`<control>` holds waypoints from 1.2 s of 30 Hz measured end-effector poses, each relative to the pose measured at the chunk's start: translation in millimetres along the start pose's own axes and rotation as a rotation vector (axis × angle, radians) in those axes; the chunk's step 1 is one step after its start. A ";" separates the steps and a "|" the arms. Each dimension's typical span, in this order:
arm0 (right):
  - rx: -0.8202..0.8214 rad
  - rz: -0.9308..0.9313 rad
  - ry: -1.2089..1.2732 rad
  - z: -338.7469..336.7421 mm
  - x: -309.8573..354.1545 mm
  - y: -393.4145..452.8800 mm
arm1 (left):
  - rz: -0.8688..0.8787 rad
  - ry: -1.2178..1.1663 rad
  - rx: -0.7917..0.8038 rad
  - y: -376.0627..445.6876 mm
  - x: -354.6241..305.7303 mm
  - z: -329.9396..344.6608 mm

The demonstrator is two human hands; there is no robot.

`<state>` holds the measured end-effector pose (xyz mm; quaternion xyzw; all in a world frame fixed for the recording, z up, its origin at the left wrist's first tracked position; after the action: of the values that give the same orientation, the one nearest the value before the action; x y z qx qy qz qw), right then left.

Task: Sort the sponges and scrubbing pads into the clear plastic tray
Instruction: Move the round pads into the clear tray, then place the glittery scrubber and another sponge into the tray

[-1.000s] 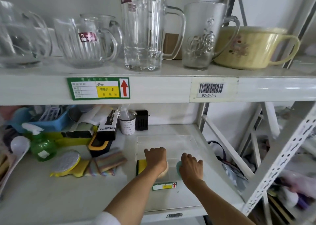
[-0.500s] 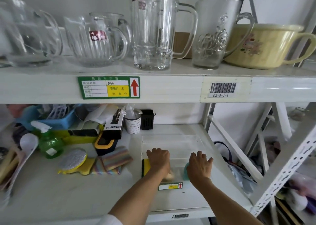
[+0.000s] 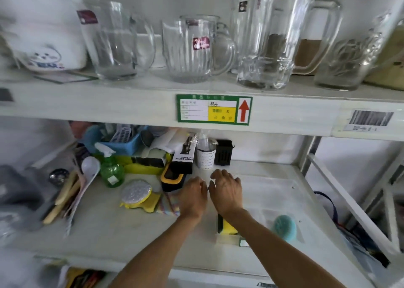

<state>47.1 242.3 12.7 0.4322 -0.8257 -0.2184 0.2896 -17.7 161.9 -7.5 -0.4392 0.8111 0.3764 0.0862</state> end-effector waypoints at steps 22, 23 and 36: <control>0.602 -0.053 0.021 156.4 144.9 -16.6 | -0.770 0.109 0.150 40.7 238.2 -14.1; 0.602 -0.051 0.005 158.8 147.2 -14.9 | -0.785 0.095 0.162 42.8 240.7 -11.2; 0.629 -0.102 -0.001 175.9 167.0 -11.8 | -0.884 -0.146 0.149 45.6 268.6 -12.1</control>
<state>-139.9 115.2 -75.8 0.5411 -0.8302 0.0332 0.1299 -211.8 -5.3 -101.0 -0.7082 0.5625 0.2741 0.3270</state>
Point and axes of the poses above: each hand's wrist, its own y-axis towards the middle knuckle, its own z-axis out of the palm, x = y × z, the point moved 4 cm from there along y, towards the middle knuckle, and after that the axes turned 13 degrees about -x, right-handed, at the moved point
